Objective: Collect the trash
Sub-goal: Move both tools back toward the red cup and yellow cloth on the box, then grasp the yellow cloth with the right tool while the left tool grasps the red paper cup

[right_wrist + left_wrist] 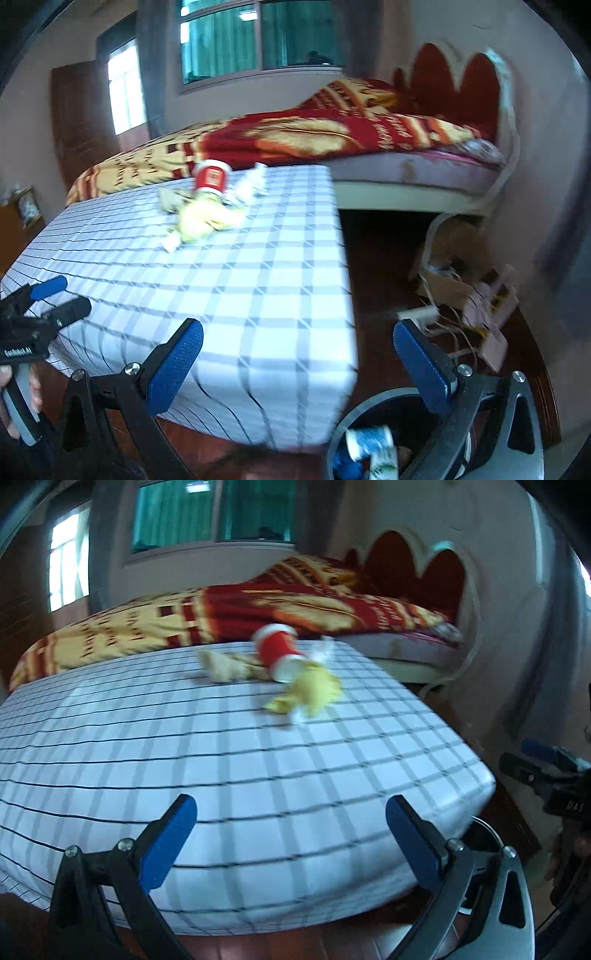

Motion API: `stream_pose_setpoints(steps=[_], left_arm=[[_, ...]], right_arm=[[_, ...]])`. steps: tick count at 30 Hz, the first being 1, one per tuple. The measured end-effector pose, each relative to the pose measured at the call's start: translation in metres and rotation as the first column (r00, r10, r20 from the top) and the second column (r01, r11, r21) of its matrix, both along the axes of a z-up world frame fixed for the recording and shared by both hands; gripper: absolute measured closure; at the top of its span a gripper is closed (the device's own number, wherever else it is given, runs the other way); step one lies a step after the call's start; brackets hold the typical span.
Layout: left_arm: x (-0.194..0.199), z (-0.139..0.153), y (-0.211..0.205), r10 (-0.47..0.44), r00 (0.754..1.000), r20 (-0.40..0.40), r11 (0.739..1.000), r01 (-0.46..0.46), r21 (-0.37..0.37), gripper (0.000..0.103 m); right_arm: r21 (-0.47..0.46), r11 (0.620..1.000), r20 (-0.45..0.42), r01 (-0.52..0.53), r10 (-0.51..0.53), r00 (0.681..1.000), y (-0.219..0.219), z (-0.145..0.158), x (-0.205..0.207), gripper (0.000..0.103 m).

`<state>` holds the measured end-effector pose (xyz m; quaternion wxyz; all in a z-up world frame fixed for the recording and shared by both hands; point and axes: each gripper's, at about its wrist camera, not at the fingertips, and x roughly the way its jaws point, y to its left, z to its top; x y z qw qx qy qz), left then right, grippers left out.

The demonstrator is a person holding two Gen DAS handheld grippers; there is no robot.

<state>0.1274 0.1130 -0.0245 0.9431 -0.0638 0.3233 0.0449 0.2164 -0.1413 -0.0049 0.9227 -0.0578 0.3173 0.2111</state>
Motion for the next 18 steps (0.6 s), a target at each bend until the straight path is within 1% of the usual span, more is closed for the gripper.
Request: stream_pose_setpoints(steps=[4,7,11,15,18], left_arm=[[0.01,-0.001,0.03,0.06,0.998,-0.007,0.998,-0.06,0.01,0.001],[0.02,-0.002,0.047,0.081,0.997,-0.012,0.997,-0.081,0.015,0.001],[0.036,-0.005,0.063,0.104,0.994,-0.018,0.994,-0.104,0.022,0.001],[0.05,-0.006,0.079,0.134,0.991,-0.022,0.991,-0.134,-0.029,0.001],[0.058,-0.007,0.083,0.14,0.99,-0.027,0.99,-0.141,-0.033,0.001]], right_arm=[[-0.02,1.0,-0.011,-0.023,0.023,1.0,0.05,0.008,0.028,0.0],[-0.024,0.998,-0.016,-0.06,0.059,0.998,0.087,0.012,0.051,0.0],[-0.052,0.99,-0.065,-0.13,0.127,0.99,0.138,0.0,0.088,0.0],[-0.071,0.985,-0.091,-0.155,0.148,0.985,0.174,-0.011,0.111,0.0],[-0.084,0.985,-0.119,-0.15,0.139,0.983,0.19,-0.022,0.129,0.0]])
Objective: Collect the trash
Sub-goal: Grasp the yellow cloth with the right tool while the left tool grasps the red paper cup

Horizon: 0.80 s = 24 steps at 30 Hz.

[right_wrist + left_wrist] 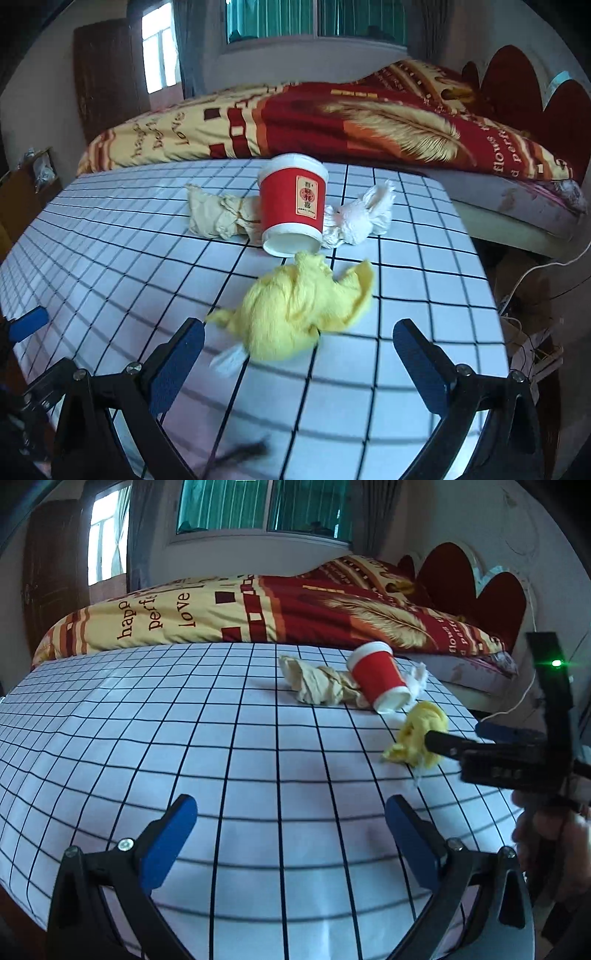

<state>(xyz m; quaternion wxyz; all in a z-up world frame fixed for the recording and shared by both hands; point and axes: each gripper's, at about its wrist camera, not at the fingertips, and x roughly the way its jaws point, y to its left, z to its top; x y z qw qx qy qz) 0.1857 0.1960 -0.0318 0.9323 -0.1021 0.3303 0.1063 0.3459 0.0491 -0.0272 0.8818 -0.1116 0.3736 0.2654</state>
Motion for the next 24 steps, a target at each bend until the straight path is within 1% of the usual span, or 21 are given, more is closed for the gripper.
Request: stream_pose_setpoints(steps=[1,3,4,5,6,7,8,11,13,14,16,18,22,24], left_arm=[[0.004,-0.001,0.0,-0.001,1.0,-0.004,1.0,0.001,0.0,0.001],[0.013,-0.002,0.001,-0.008,1.0,-0.012,1.0,0.008,0.003,0.002],[0.018,-0.003,0.0,-0.014,1.0,-0.014,1.0,0.014,0.005,0.004],[0.022,-0.003,0.0,-0.019,1.0,-0.015,1.0,0.019,0.006,0.005],[0.028,-0.003,-0.002,-0.029,0.999,-0.017,1.0,0.029,0.0,0.007],[0.032,-0.003,-0.003,-0.038,0.999,-0.015,0.999,0.038,-0.006,0.011],[0.037,-0.002,-0.006,-0.05,0.999,-0.012,0.999,0.05,-0.011,0.012],[0.055,0.001,-0.019,-0.084,0.997,0.0,0.996,0.084,-0.016,0.013],[0.072,0.004,-0.035,-0.111,0.994,0.019,0.994,0.111,-0.014,0.015],[0.081,0.005,-0.042,-0.121,0.992,0.024,0.992,0.122,-0.013,0.017],[0.098,0.008,-0.053,-0.139,0.99,0.038,0.99,0.139,-0.015,0.022],[0.118,0.009,-0.063,-0.137,0.989,0.045,0.99,0.138,-0.006,0.025],[0.152,0.007,-0.07,-0.127,0.991,0.033,0.992,0.127,-0.008,0.025],[0.167,0.004,-0.072,-0.12,0.993,0.012,0.993,0.12,0.01,0.025]], right_arm=[[-0.002,1.0,-0.011,0.002,-0.002,1.0,0.002,-0.003,0.004,0.002],[-0.013,1.0,-0.045,0.006,-0.007,0.999,0.009,-0.013,0.016,0.012],[-0.012,1.0,-0.06,0.002,-0.003,0.998,0.01,-0.016,0.019,0.026],[0.004,1.0,-0.09,-0.01,0.011,0.996,0.01,-0.02,0.023,0.045],[0.024,0.999,-0.11,-0.023,0.025,0.994,0.008,-0.022,0.026,0.053],[0.036,0.999,-0.106,-0.025,0.029,0.994,0.005,-0.02,0.027,0.059],[0.038,0.999,-0.092,-0.021,0.025,0.995,0.001,-0.017,0.026,0.061],[0.047,0.999,-0.032,0.006,-0.004,0.999,-0.023,-0.002,0.026,0.061],[0.04,0.999,-0.008,0.035,-0.035,0.999,-0.037,0.003,0.035,0.061],[0.039,0.998,-0.007,0.054,-0.053,0.999,-0.044,0.004,0.043,0.061],[0.042,0.996,-0.02,0.08,-0.079,0.997,-0.055,0.004,0.058,0.061],[0.051,0.994,-0.027,0.101,-0.1,0.995,-0.064,0.003,0.073,0.061],[0.059,0.992,-0.041,0.115,-0.113,0.993,-0.071,-0.002,0.093,0.061],[0.058,0.992,-0.052,0.114,-0.111,0.992,-0.072,-0.006,0.101,0.061]])
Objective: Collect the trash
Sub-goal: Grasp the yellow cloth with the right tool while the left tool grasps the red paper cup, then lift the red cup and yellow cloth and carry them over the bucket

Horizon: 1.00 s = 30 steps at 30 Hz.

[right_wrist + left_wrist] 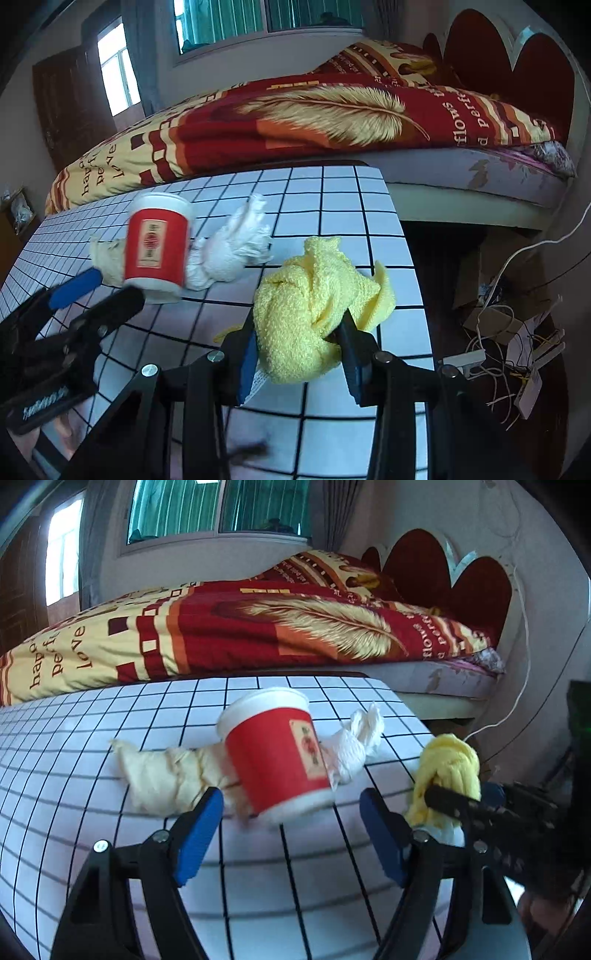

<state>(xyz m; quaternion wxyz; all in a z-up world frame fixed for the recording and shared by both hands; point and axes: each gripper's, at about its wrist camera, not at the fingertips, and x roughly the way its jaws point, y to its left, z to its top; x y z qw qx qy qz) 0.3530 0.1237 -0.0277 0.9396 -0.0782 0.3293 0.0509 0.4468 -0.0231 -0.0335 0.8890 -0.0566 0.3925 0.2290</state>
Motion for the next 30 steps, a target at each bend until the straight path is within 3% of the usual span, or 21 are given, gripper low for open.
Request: stream_pose_setpoints(steps=[2,4,9,18,30], left_arm=[[0.012,-0.006,0.0,0.007,1.0,-0.03,1.0,-0.007,0.015,0.026],[0.021,-0.012,0.001,0.004,0.998,-0.067,1.0,-0.003,0.014,0.036],[0.027,-0.01,0.002,-0.007,0.996,-0.092,1.0,0.009,0.022,0.042],[-0.032,0.016,-0.001,-0.036,0.999,-0.007,0.997,0.036,0.069,0.045],[-0.105,0.051,-0.006,-0.068,0.995,0.068,0.993,0.062,0.096,0.045]], right_arm=[[0.005,1.0,-0.015,0.0,0.0,1.0,-0.003,-0.005,0.005,0.061],[0.021,1.0,-0.022,-0.002,0.003,1.0,-0.007,-0.007,0.007,0.061],[0.025,0.999,-0.02,-0.024,0.025,0.999,-0.007,-0.006,0.005,0.061],[0.033,0.997,0.03,-0.064,0.063,0.998,-0.009,0.011,-0.027,0.061],[0.025,0.994,0.13,-0.11,0.106,0.986,-0.019,0.051,-0.115,0.061]])
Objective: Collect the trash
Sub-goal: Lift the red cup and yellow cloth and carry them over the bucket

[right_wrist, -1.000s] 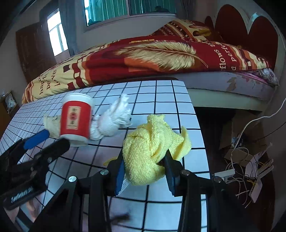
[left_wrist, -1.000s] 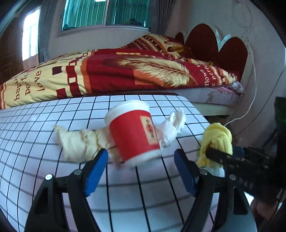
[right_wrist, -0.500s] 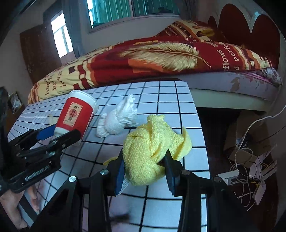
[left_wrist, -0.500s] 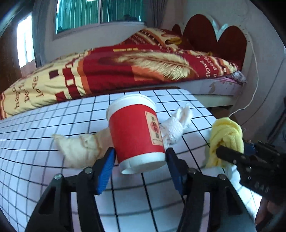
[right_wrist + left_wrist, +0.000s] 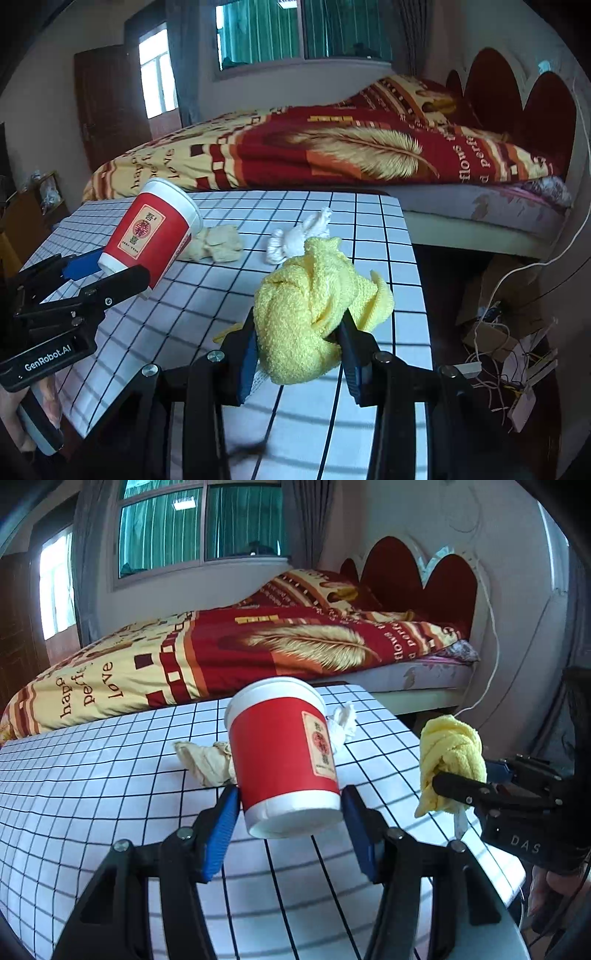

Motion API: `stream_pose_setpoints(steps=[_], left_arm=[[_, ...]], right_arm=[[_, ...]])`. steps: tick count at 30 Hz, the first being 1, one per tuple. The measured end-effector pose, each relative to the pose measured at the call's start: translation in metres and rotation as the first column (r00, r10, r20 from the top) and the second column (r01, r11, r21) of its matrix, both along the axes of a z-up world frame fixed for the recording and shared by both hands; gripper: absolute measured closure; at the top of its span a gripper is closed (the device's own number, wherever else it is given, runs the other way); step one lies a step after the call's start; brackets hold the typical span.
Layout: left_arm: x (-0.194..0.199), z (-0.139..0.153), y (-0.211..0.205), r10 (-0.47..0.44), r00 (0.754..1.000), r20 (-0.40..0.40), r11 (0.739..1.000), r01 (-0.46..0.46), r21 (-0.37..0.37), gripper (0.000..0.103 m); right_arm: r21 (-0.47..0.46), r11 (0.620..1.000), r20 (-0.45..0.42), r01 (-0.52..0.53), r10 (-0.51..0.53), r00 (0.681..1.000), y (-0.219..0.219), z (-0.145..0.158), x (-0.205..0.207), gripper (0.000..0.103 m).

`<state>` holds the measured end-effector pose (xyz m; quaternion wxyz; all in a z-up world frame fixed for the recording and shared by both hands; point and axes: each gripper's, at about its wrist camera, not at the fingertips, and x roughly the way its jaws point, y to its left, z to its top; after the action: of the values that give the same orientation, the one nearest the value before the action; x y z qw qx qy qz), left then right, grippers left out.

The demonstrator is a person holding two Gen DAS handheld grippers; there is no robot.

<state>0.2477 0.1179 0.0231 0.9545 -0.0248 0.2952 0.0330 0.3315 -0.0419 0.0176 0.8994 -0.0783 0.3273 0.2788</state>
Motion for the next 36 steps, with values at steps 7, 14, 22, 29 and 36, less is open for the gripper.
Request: stream_pose_setpoints(steps=[7,14,22,29,36], left_arm=[[-0.044,0.011,-0.01,-0.025,0.999,0.031,1.0,0.025,0.0,0.045],[-0.076,0.012,-0.025,-0.055,0.998,0.042,0.998,0.055,-0.007,0.046],[-0.102,0.008,-0.06,-0.12,0.992,0.043,0.993,0.12,0.001,0.046],[-0.111,0.005,-0.093,-0.189,0.981,0.034,0.982,0.189,0.012,0.046],[-0.119,0.002,-0.121,-0.242,0.97,0.025,0.97,0.242,0.029,0.046]], right_arm=[[0.019,1.0,0.057,-0.014,0.013,0.998,-0.019,0.024,-0.056,0.061],[0.03,0.999,0.097,-0.017,0.014,0.995,-0.045,0.035,-0.104,0.061],[0.032,0.999,0.112,0.043,-0.046,0.993,-0.097,0.033,-0.141,0.061],[0.042,0.991,0.079,0.13,-0.133,0.988,-0.149,0.018,-0.154,0.061],[0.053,0.979,0.076,0.195,-0.198,0.977,-0.192,0.01,-0.168,0.061]])
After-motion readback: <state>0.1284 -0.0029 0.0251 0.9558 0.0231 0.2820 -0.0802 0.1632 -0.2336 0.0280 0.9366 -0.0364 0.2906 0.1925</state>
